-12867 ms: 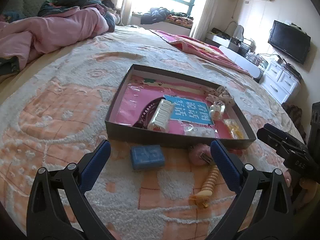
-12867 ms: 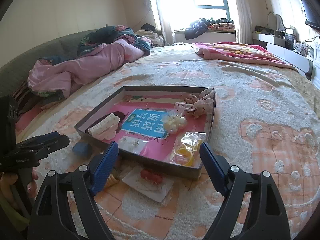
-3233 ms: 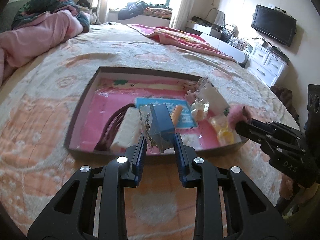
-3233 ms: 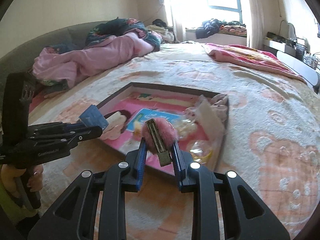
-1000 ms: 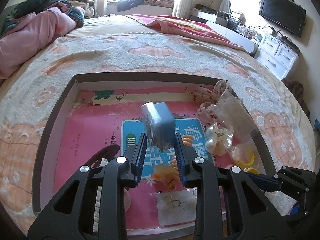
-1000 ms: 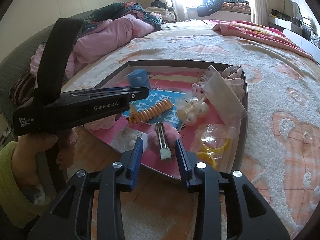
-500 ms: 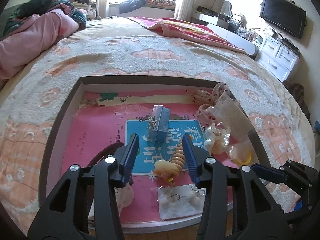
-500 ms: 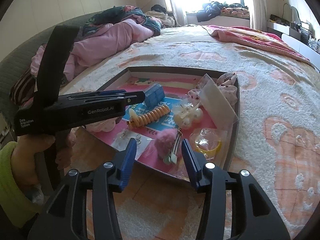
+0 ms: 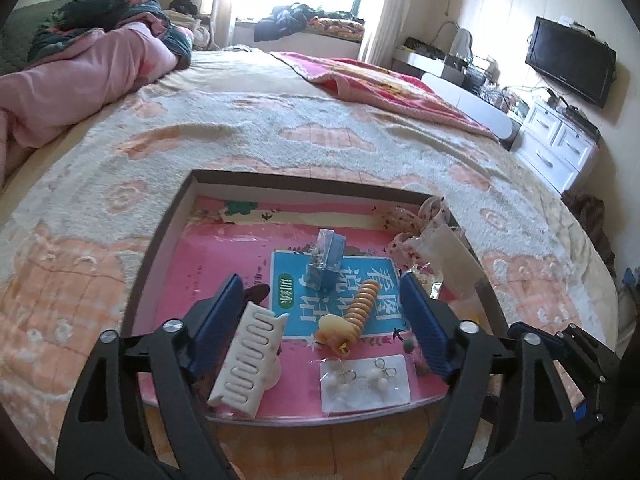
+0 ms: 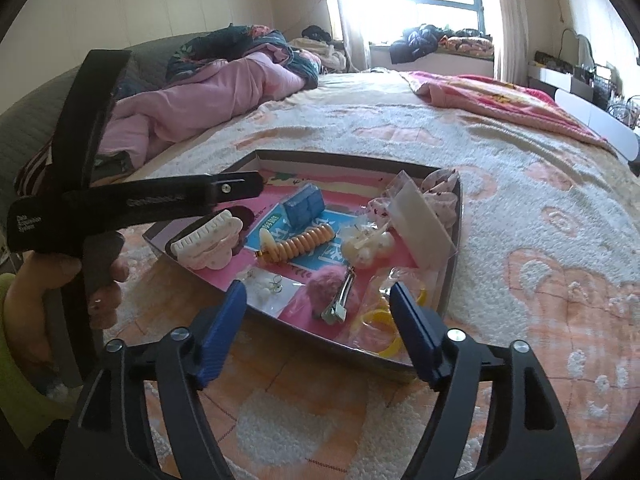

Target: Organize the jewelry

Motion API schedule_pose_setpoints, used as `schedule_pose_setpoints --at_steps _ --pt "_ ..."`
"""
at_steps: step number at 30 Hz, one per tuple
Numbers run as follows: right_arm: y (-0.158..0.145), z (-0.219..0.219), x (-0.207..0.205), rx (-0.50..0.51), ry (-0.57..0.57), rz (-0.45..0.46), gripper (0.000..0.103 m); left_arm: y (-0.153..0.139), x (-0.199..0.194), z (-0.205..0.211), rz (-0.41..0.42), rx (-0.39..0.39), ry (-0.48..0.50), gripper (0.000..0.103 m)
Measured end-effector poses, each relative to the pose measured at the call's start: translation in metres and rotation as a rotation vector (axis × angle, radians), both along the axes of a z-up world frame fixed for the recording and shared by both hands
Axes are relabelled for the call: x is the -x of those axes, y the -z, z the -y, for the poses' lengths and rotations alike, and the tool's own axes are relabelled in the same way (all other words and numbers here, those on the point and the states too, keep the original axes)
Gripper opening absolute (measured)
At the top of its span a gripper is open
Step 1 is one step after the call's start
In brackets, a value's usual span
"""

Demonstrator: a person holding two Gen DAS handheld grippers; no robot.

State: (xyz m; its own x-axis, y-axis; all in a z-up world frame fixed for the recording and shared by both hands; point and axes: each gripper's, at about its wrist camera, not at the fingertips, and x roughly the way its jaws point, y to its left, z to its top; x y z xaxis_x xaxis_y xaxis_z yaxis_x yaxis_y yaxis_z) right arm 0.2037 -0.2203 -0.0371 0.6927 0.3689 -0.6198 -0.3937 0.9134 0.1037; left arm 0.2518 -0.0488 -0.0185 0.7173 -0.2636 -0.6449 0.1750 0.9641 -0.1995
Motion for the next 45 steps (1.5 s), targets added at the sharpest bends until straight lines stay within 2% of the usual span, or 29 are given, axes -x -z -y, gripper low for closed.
schedule_pose_setpoints --at_steps 4,7,15,35,45 --pt "-0.003 0.005 0.005 -0.02 0.017 0.019 0.085 -0.009 0.012 -0.008 0.026 0.02 -0.022 0.088" --pt "-0.005 0.007 0.008 -0.034 0.027 0.029 0.088 -0.015 0.023 -0.014 0.04 0.024 -0.032 0.091" --pt "-0.016 0.011 0.021 -0.06 0.067 0.094 0.095 -0.018 0.058 -0.024 0.073 -0.003 -0.051 0.091" --pt "-0.02 0.007 0.062 -0.039 0.135 0.195 0.096 -0.013 0.112 -0.043 0.128 -0.039 -0.074 0.092" --pt "-0.015 0.012 0.081 -0.038 0.166 0.232 0.096 0.001 0.137 -0.045 0.15 -0.047 -0.094 0.092"
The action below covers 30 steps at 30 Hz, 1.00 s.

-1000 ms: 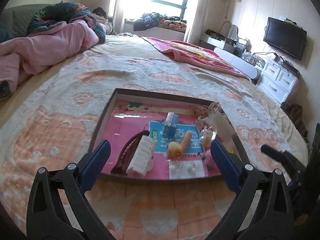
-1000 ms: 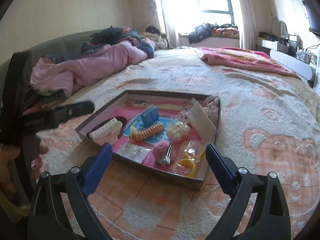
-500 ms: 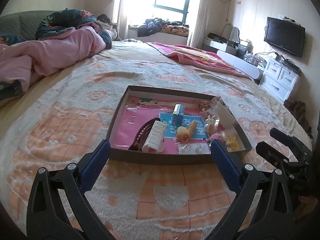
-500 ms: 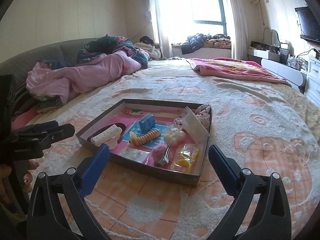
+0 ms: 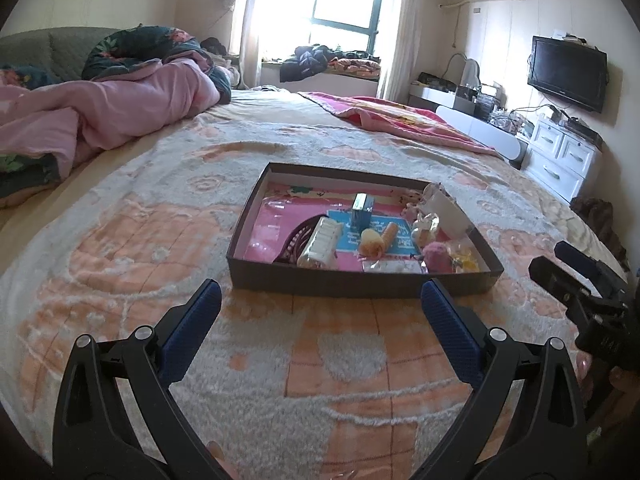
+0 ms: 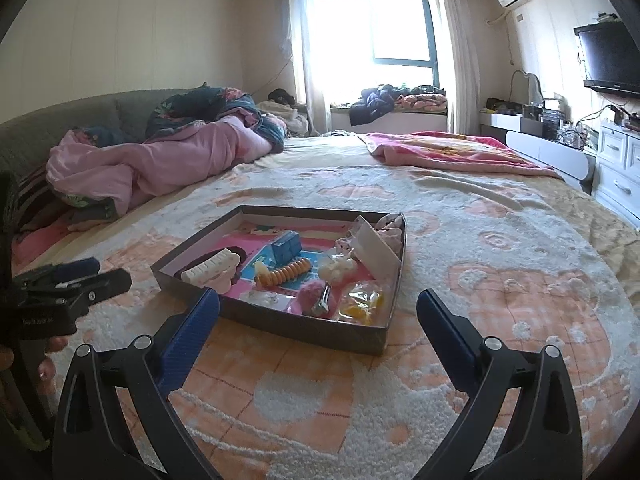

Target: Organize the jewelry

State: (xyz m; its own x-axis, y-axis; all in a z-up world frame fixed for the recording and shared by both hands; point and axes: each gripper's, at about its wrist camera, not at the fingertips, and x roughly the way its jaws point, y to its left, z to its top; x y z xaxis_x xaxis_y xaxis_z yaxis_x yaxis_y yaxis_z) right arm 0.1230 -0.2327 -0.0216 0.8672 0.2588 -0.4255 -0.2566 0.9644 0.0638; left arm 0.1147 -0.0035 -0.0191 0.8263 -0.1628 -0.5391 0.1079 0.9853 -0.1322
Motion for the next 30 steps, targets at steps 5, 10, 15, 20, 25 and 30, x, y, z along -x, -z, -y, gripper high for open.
schedule_pose_setpoints --at_steps 5,10,15,20,25,30 --pt "0.004 0.001 0.006 0.006 0.014 -0.007 0.096 0.005 0.011 0.003 0.01 -0.038 -0.005 0.092" --pt "0.009 0.003 0.017 0.001 0.024 -0.028 0.096 0.009 0.018 0.004 0.013 -0.039 -0.004 0.092" --pt "0.016 0.002 0.029 -0.006 0.026 -0.064 0.096 0.01 0.018 0.006 0.012 -0.042 -0.002 0.092" --pt "0.02 0.0 0.039 0.004 0.03 -0.06 0.096 0.01 0.022 0.008 0.014 -0.053 -0.005 0.092" --pt "0.02 0.0 0.039 0.005 0.041 -0.034 0.096 0.009 0.026 0.008 0.04 -0.051 -0.006 0.092" --pt "0.016 0.004 0.041 -0.002 0.06 0.017 0.096 0.007 0.027 0.008 0.071 -0.046 -0.008 0.092"
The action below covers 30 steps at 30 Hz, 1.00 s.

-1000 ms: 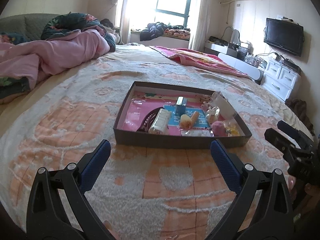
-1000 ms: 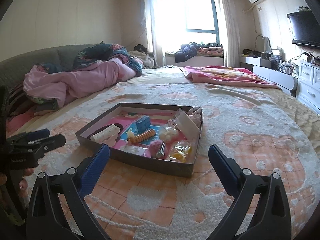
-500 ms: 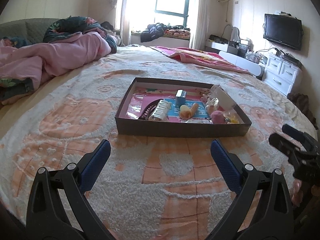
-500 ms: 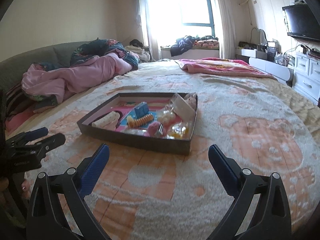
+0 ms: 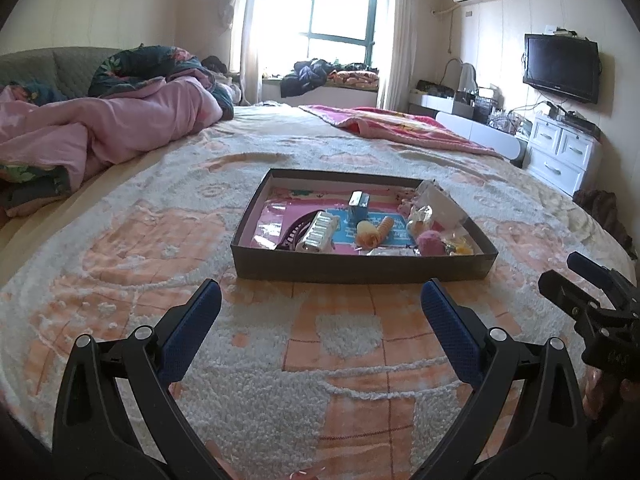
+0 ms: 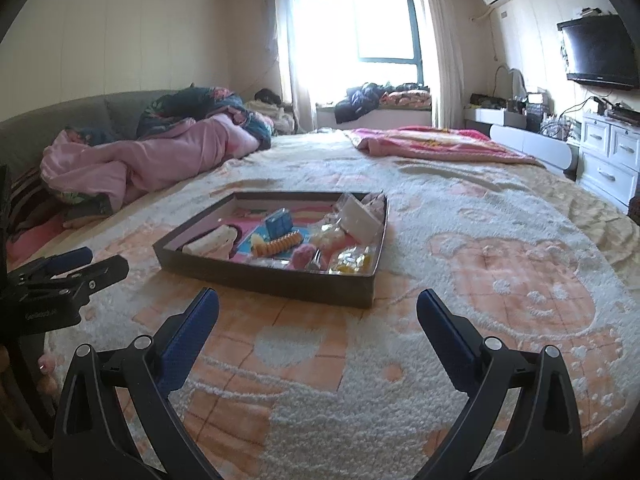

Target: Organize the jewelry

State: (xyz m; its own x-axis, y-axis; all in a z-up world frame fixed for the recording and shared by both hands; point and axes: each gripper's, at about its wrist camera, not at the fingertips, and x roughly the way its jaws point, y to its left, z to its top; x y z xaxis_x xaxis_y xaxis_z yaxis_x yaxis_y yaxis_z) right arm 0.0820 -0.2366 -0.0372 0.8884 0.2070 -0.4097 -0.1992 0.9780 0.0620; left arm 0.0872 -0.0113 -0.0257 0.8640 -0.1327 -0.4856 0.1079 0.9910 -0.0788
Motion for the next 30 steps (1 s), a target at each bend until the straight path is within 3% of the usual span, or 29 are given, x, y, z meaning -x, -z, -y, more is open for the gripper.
schedule_pose_setpoints --at_steps 14,30 --pt "-0.015 0.004 0.021 0.015 0.044 0.233 0.096 -0.01 0.009 -0.003 0.133 0.011 -0.015 0.092" --pt "-0.012 0.006 0.017 0.001 0.06 0.219 0.096 -0.008 0.008 -0.005 0.126 0.01 -0.022 0.092"
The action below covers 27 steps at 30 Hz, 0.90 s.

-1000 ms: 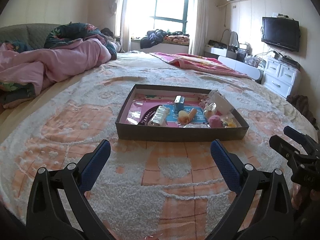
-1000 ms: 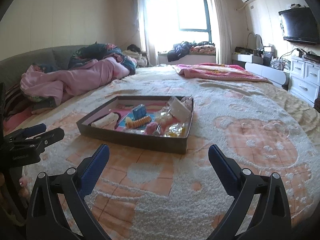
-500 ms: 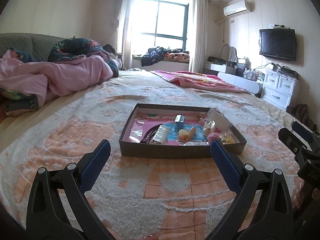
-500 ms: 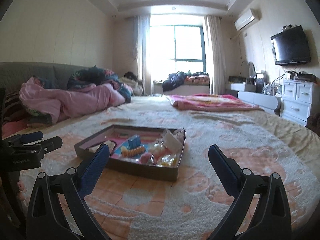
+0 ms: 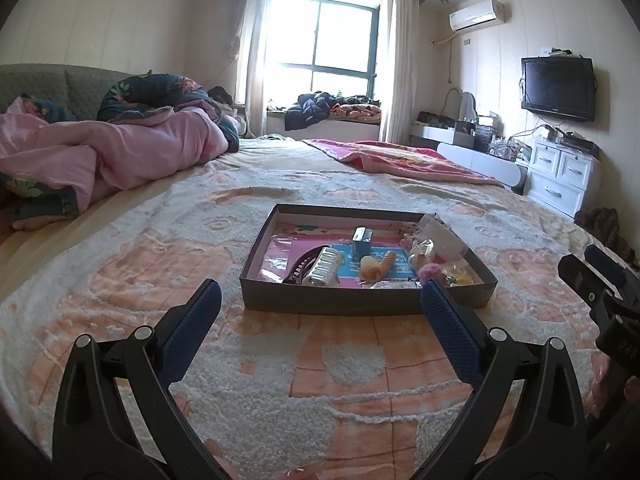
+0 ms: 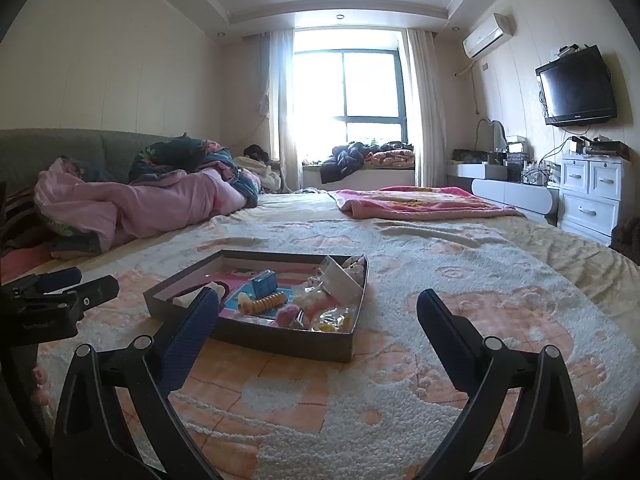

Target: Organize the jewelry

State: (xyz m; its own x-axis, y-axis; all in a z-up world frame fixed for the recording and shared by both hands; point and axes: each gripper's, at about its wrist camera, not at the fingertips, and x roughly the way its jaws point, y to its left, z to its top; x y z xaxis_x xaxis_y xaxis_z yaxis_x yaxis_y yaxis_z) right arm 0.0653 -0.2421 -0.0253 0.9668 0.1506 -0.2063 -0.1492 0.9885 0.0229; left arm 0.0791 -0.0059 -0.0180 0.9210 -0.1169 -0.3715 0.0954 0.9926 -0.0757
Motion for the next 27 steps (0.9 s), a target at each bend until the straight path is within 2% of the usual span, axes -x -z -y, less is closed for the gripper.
schedule_pose_setpoints --at_steps 27 --pt "0.0024 -0.0013 -0.0035 -0.001 -0.008 -0.012 0.097 0.0006 -0.0003 0.0006 0.0 0.0 0.001 0.092"
